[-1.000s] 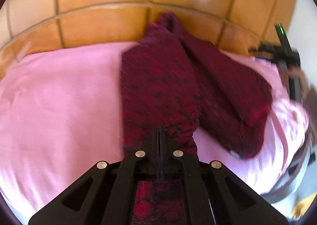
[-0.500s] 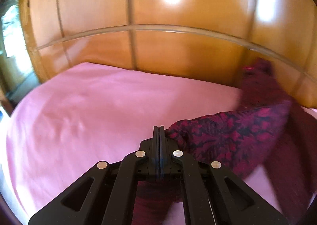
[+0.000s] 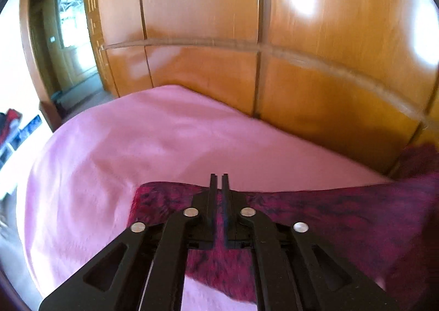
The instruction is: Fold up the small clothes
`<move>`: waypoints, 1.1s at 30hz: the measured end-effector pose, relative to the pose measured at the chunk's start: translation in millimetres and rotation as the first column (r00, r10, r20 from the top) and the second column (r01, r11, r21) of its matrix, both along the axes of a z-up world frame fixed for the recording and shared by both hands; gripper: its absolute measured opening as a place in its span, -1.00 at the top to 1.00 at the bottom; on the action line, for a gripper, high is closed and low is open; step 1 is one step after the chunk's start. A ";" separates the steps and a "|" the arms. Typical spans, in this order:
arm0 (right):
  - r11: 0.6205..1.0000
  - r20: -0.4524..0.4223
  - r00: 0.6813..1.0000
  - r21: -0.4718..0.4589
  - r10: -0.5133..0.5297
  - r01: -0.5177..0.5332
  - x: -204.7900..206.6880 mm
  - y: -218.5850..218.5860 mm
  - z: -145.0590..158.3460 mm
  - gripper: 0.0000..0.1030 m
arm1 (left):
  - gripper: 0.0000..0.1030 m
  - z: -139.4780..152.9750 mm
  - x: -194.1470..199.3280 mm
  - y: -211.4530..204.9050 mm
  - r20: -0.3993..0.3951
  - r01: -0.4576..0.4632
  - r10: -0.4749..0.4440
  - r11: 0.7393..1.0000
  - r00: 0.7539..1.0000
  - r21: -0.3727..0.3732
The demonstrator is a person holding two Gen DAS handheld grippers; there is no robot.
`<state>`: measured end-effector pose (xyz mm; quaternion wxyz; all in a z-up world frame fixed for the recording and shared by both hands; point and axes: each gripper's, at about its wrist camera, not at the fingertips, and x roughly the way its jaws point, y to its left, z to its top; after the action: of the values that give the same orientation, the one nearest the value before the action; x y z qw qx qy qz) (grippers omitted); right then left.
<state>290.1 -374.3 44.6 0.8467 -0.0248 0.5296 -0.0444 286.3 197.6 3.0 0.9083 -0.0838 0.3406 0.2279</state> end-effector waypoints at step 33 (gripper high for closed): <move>0.978 -0.147 0.983 0.192 0.109 -0.080 -84.4 -29.4 23.2 0.71 | 0.76 -13.6 -93.9 -229.0 0.159 0.634 -0.679 0.540 0.717 -0.553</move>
<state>205.6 -403.8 67.8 0.8024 0.0256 0.5943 0.0474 192.4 -31.4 -10.5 0.8439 -0.2096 0.4320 -0.2393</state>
